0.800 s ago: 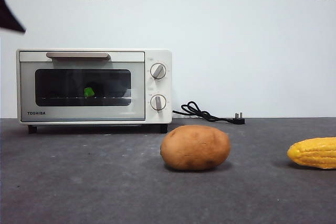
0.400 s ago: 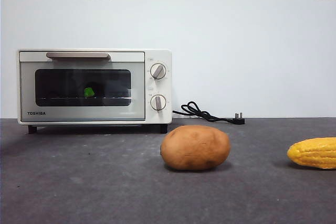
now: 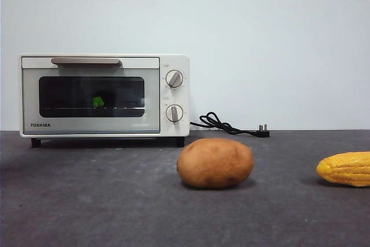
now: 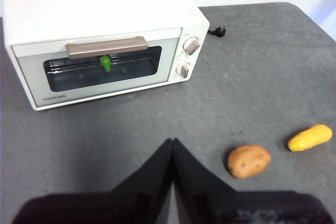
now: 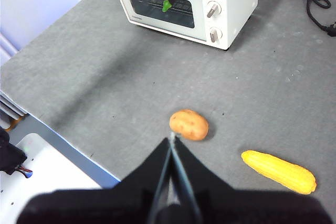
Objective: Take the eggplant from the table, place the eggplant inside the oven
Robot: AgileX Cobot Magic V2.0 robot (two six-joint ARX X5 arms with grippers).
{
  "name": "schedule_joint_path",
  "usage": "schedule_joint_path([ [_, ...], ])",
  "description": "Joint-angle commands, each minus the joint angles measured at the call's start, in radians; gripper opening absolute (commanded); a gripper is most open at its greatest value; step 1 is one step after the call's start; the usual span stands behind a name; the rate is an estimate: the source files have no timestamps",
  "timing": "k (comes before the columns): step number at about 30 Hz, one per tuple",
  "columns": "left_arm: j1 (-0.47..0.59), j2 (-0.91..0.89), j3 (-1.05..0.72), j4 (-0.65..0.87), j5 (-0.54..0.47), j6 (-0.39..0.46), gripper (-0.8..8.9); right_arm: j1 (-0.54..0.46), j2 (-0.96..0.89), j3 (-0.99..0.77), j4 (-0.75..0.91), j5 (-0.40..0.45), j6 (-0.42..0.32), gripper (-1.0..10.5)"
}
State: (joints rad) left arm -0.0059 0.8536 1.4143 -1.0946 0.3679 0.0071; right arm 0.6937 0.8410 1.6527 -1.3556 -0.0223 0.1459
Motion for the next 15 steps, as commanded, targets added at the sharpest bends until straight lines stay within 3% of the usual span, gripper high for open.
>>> schedule_joint_path([
  [1, -0.002, -0.018, 0.002, -0.019, -0.003, 0.011, -0.05, 0.001, -0.001, -0.009, -0.023, 0.005, 0.000, 0.0],
  [15, -0.002, -0.009, 0.002, -0.067, -0.002, 0.011, -0.05, 0.001, 0.000, -0.009, -0.023, 0.005, 0.000, 0.0],
])
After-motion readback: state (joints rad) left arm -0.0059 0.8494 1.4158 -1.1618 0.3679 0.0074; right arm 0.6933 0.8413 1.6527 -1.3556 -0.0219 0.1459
